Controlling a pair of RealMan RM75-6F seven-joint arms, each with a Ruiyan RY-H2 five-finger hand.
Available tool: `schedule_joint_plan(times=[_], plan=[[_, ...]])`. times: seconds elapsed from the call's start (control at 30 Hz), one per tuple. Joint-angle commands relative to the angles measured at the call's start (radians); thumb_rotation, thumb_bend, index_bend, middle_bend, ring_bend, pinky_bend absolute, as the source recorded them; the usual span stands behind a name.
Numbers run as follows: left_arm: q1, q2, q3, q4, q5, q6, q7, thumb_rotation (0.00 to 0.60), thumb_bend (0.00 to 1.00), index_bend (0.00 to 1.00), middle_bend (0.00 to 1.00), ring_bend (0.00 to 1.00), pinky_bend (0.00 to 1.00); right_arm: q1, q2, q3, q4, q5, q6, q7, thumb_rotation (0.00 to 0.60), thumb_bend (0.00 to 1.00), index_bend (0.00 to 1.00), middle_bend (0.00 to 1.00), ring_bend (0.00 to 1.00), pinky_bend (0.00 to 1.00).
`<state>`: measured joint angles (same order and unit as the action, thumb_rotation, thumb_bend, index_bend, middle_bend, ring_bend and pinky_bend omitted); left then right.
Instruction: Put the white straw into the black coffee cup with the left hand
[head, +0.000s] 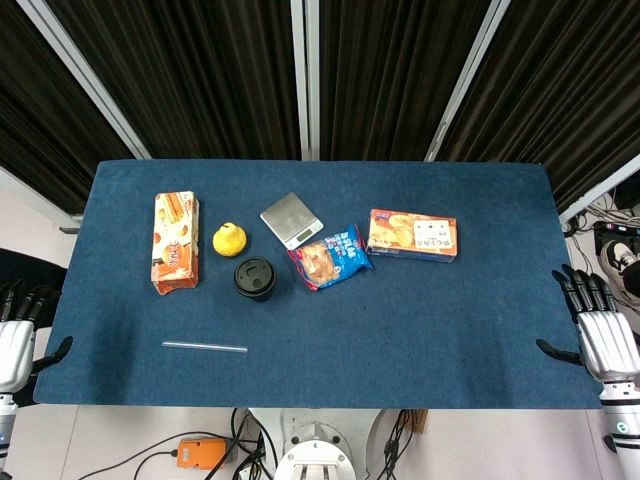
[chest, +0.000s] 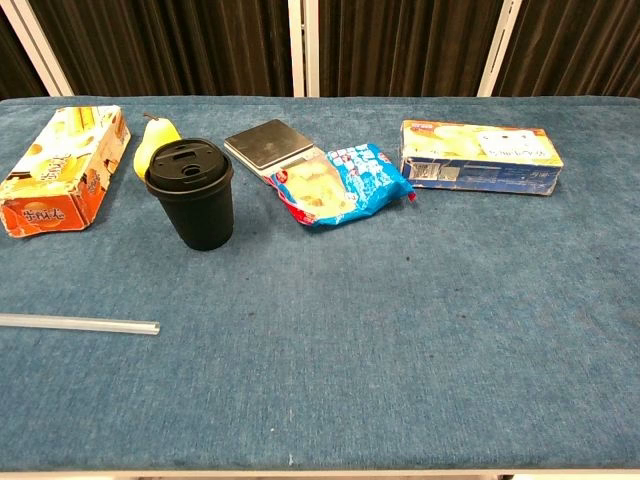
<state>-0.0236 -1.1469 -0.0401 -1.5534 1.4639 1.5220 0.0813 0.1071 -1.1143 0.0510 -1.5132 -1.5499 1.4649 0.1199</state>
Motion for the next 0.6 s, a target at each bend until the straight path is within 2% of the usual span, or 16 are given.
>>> schedule_joint_plan(times=[0.03,0.23,0.33,0.6], plan=[[-0.002,-0.002,0.000,-0.003,-0.003,-0.005,0.006,0.600,0.18,0.21,0.16,0.01,0.00,0.002,0.001,0.001,-0.003,0.003,-0.005,-0.004,0.600,0.20,0.00,0.07,0.00,0.03],[-0.011,-0.012,0.005,-0.021,0.021,-0.004,0.038,0.600,0.18,0.21,0.16,0.01,0.00,-0.004,0.021,0.008,-0.018,0.005,0.017,-0.015,0.600,0.20,0.00,0.07,0.00,0.03],[-0.030,-0.034,0.017,-0.033,0.069,-0.009,0.067,0.600,0.18,0.22,0.16,0.02,0.00,-0.017,0.036,0.017,-0.028,0.008,0.047,-0.022,0.600,0.20,0.00,0.07,0.00,0.03],[-0.115,-0.114,0.065,-0.078,0.205,-0.114,0.271,0.600,0.21,0.35,0.17,0.04,0.00,-0.030,0.060,0.019,-0.054,-0.001,0.077,-0.034,0.600,0.20,0.00,0.07,0.00,0.03]])
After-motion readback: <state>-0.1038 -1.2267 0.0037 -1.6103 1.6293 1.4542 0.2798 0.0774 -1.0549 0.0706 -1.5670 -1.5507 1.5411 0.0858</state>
